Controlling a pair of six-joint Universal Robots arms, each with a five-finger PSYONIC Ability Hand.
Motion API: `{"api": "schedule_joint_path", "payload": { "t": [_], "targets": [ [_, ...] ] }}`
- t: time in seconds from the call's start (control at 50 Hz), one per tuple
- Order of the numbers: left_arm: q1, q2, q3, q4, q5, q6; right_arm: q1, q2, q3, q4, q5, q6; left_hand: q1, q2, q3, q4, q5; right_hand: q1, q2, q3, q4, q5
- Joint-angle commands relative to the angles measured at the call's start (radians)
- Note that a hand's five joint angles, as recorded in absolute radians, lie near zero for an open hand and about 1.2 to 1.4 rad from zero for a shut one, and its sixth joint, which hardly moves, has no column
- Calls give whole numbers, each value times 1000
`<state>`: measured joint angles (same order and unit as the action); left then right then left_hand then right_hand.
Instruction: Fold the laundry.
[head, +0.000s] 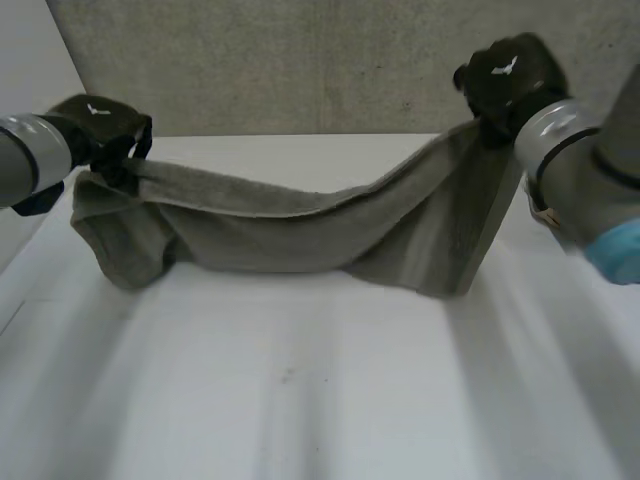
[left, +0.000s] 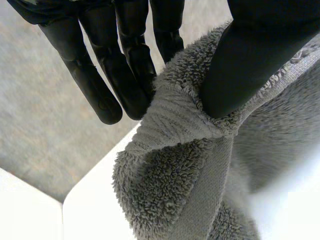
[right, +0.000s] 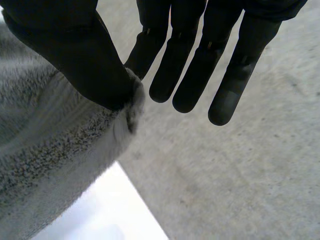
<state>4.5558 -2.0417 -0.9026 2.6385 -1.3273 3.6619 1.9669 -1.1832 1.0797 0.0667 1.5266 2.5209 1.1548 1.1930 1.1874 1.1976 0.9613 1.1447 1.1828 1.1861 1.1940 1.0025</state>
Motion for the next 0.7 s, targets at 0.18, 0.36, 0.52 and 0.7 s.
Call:
{"api": "schedule_joint_path", "payload": {
  "t": [0.18,0.36,0.52,0.7],
  "targets": [
    [-12,-298,522,386,47,-141,50,369,-410,-607,139,4,241,203,209,199,260,252,213,210,202,219],
    [0,-170,423,725,-10,-534,82,327,-409,-907,138,50,241,203,209,199,260,252,213,210,202,219],
    [23,-157,255,655,10,-479,72,261,-265,-776,129,114,241,203,209,199,260,252,213,210,202,219],
    [52,-216,-31,574,66,-310,61,237,18,-512,89,167,241,203,209,199,260,252,213,210,202,219]
  ]
}}
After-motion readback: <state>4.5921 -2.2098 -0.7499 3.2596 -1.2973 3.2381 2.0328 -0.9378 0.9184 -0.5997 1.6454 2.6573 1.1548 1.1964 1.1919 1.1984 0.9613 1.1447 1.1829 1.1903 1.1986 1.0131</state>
